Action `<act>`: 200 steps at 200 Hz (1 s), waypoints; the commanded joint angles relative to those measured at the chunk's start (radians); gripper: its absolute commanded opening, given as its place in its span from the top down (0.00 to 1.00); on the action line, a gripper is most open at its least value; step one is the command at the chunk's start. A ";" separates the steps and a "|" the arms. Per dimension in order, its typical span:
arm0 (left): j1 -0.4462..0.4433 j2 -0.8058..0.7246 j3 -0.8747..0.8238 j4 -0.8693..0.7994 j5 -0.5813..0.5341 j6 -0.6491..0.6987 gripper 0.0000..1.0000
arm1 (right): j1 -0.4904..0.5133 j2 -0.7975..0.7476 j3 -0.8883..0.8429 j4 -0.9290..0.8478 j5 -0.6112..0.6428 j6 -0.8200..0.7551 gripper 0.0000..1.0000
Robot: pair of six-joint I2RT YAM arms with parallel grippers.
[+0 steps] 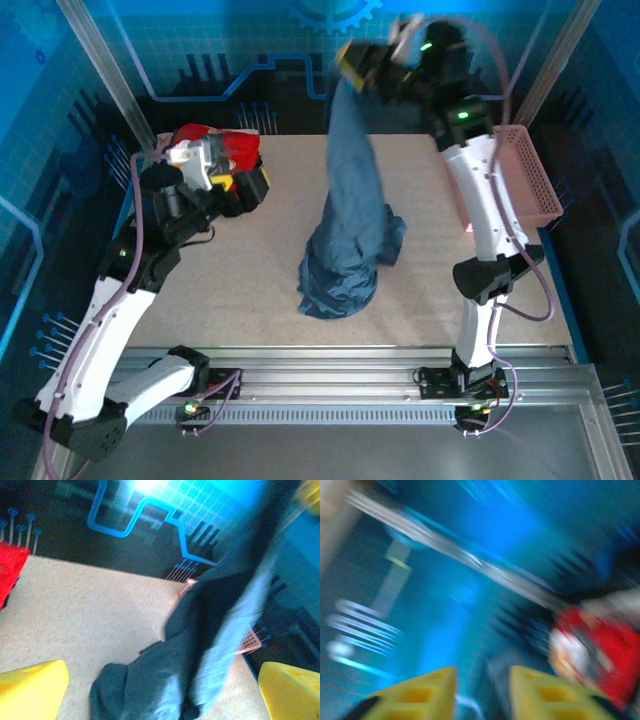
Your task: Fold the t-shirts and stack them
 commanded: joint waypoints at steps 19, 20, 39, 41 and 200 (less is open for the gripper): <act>0.004 -0.072 -0.149 -0.166 -0.020 -0.037 0.01 | 0.030 -0.126 -0.630 -0.401 0.094 -0.454 0.29; 0.004 -0.074 -0.153 -0.169 -0.018 -0.038 0.01 | 0.030 -0.135 -0.645 -0.399 0.104 -0.457 0.29; -0.003 -0.090 -0.224 -0.220 0.011 -0.096 0.01 | 0.031 -0.306 -0.901 -0.391 0.293 -0.505 0.17; -0.005 -0.091 -0.232 -0.224 0.018 -0.103 0.01 | 0.030 -0.325 -0.924 -0.395 0.311 -0.510 0.17; -0.435 0.262 -0.593 0.015 0.187 -0.490 0.30 | 0.166 -0.472 -1.462 -0.028 0.299 -0.607 0.36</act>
